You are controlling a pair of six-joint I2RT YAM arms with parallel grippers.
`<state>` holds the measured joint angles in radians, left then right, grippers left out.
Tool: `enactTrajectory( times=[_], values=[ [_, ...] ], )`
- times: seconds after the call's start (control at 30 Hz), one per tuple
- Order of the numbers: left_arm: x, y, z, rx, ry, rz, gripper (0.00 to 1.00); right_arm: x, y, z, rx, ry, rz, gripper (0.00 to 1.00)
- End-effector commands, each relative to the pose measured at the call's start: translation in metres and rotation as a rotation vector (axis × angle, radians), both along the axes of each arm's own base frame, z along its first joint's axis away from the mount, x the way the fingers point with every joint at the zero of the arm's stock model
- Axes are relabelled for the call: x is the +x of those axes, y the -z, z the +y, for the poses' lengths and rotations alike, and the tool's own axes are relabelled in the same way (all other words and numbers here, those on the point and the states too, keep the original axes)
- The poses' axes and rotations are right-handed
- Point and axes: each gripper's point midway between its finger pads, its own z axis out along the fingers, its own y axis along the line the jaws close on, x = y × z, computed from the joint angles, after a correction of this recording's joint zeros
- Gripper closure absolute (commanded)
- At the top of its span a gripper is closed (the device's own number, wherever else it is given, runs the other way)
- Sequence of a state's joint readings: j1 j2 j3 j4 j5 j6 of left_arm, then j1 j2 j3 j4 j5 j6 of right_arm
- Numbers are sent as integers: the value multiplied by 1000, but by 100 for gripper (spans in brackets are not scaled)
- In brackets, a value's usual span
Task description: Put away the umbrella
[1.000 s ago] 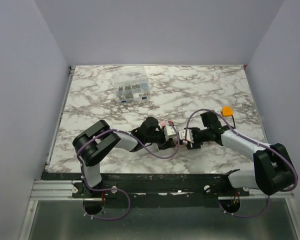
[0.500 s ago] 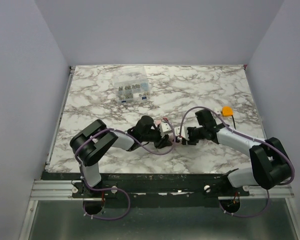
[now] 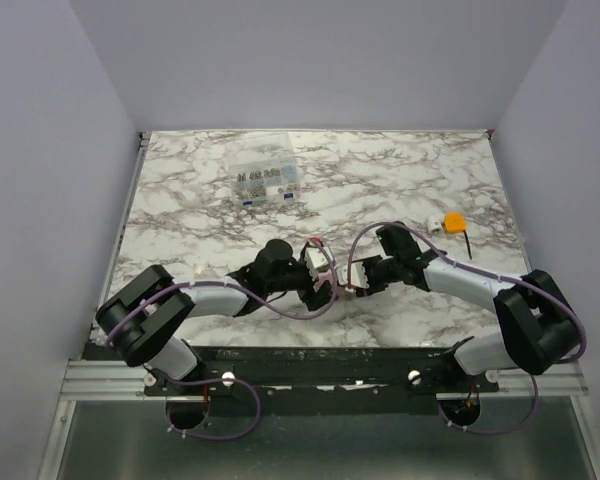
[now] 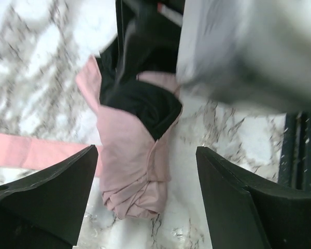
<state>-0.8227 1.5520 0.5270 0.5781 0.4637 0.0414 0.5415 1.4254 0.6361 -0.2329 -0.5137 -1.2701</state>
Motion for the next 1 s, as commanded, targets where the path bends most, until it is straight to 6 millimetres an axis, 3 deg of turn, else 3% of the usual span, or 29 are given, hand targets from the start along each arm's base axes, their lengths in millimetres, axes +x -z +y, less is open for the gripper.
enactTrajectory(
  times=[0.0,0.17,0.33,0.4,0.63,0.97],
  values=[
    [6,-44,0,-107,-56,-34,21,-41,50,-44,-232,-13,119,100],
    [8,-51,18,-178,-160,23,19,-38,46,-45,-225,-20,76,100],
    [42,-38,59,-223,-491,357,17,-36,48,-53,-249,-52,-13,100],
    [49,-35,66,-237,-552,488,19,-35,48,-56,-258,-69,-40,100],
    [68,-6,61,-154,-839,863,32,-39,50,-53,-254,-93,-20,100],
    [57,52,55,-9,-1103,991,33,-56,46,-48,-236,-192,28,100]
  ],
)
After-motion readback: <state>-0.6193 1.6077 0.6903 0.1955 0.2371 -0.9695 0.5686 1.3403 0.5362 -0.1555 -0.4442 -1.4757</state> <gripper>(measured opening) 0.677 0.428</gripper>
